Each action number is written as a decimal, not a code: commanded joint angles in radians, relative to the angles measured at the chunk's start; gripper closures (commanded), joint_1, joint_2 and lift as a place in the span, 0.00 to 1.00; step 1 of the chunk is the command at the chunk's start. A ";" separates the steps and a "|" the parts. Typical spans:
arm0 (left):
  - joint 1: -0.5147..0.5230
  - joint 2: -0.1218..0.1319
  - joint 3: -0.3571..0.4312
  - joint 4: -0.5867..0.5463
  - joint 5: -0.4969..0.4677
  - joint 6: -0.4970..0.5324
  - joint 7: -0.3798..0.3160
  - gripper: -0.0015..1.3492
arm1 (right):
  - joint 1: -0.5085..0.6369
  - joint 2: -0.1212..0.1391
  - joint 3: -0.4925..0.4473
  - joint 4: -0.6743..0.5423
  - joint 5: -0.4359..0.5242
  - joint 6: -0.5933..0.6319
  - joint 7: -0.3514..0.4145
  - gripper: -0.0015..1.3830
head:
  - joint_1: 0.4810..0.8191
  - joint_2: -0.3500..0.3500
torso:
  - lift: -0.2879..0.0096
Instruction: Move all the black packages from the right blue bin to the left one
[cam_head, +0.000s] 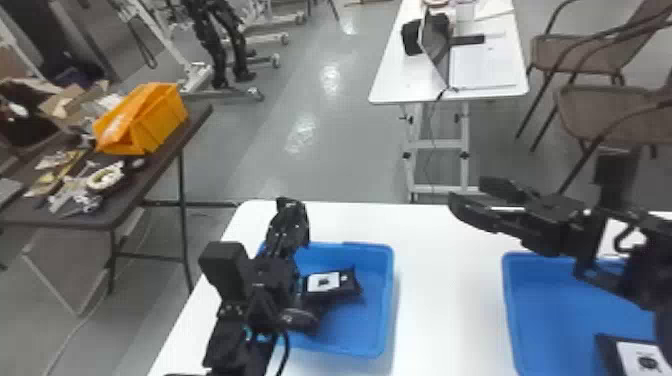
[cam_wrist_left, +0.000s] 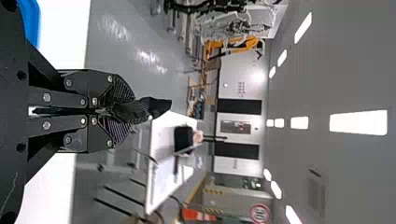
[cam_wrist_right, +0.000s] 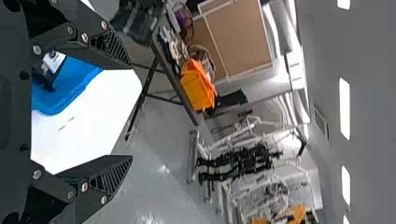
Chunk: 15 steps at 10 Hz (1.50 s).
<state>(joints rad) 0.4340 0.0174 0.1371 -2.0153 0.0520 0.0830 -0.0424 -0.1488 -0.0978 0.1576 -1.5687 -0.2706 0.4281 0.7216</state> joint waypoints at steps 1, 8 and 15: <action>0.060 -0.020 0.030 0.030 -0.169 -0.042 -0.002 0.91 | 0.098 0.001 -0.102 -0.077 0.030 0.050 -0.002 0.23 | 0.63 0.92 | 0.83; 0.014 -0.020 0.052 0.032 0.167 0.035 -0.178 0.28 | 0.256 0.003 -0.302 -0.369 0.254 0.356 0.002 0.24 | 0.63 0.75 | 0.83; -0.015 -0.020 0.035 -0.059 0.255 0.172 -0.143 0.28 | 0.238 -0.051 -0.316 -0.350 0.610 0.738 0.217 0.24 | 0.63 0.50 | 0.83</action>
<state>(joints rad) 0.4197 0.0015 0.1720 -2.0738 0.3054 0.2509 -0.1851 0.0949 -0.1421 -0.1695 -1.9462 0.3234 1.1636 0.9379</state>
